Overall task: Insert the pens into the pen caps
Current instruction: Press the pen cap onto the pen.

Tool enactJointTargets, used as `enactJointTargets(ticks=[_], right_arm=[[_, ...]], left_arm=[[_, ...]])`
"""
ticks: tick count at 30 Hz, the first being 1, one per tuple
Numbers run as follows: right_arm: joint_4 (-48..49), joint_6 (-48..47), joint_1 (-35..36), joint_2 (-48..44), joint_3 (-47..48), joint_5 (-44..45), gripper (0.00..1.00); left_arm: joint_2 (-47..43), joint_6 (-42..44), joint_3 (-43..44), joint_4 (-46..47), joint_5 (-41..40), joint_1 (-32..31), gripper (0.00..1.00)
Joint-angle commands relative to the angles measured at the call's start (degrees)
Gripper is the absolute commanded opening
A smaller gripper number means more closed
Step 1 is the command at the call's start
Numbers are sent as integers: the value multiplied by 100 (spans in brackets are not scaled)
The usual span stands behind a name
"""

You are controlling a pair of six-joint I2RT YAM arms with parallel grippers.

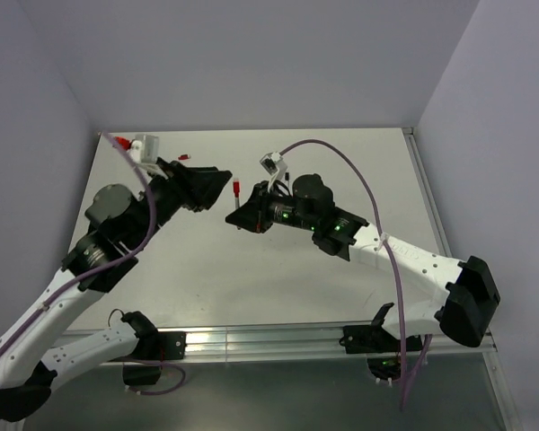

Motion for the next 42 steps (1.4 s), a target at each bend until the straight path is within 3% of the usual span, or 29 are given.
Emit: enactJointTargets(ticks=[1,8,12,42], right_arm=[[127,-173,114,-364,-10,6,0],[110,-174,176,-496,-37,6,0],[118,-174,194,-417,16,23,0],[21,-209,528,-4,596,120,0]], left_arm=[[538,446,429,-595,516,344,55],[707,253,439,-447,2168,1460,59],[690,288,430,-350,2678,1567,61],[874,130,131,-34,3593,1672,58]])
